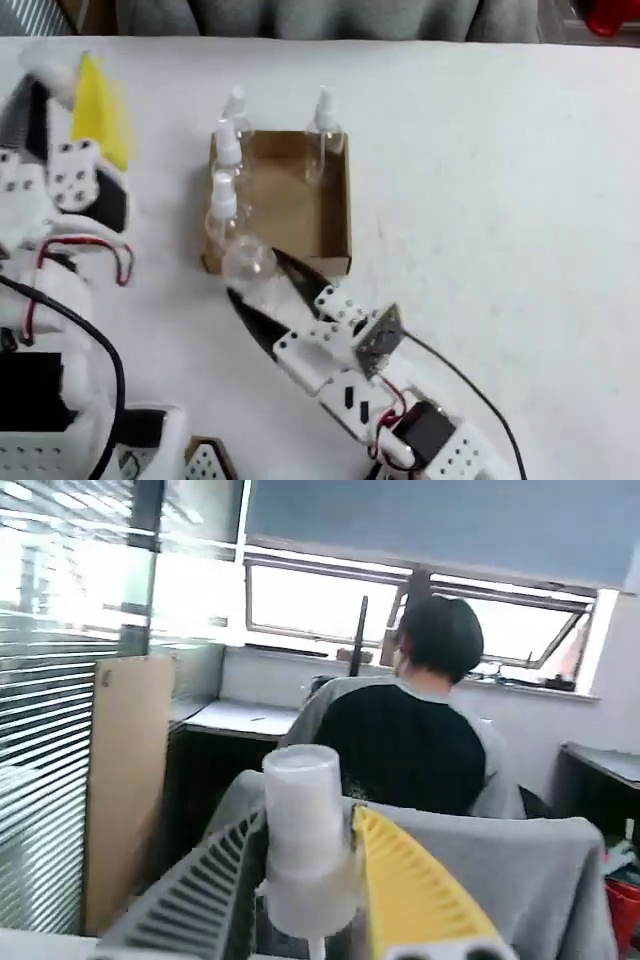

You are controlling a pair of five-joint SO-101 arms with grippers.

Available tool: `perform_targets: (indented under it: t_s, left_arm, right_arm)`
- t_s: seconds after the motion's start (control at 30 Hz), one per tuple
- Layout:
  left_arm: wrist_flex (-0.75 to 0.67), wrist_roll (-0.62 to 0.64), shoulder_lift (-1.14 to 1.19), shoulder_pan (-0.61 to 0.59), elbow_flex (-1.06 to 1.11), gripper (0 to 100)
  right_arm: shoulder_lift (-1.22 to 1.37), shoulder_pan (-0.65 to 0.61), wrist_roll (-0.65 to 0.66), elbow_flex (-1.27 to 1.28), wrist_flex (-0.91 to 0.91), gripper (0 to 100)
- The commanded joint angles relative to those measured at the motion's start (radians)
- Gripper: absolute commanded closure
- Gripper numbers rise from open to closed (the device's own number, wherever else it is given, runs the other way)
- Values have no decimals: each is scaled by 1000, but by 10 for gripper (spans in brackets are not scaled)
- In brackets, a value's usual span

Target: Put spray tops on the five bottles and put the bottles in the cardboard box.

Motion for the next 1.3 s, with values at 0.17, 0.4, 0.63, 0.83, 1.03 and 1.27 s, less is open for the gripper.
perform_targets:
  t_s: [0.17,0.4,0.63,0.83,1.03,1.27]
  left_arm:
    - [21,-5,-13,302,-20,980]
    - [44,-5,15,349,-63,980]
    - [336,-5,274,349,-440,980]
    - [506,-5,341,344,-678,980]
    - [514,-5,346,349,-695,980]
    - [592,-5,352,349,-694,980]
  right_arm:
    - [-8,-2,-8,15,-15,983]
    - [-8,-2,-8,15,10,983]
    - [-8,21,-8,15,12,983]
    - [-7,102,-8,15,12,983]
    - [-7,99,-8,15,33,983]
    - [-7,99,-8,15,33,983]
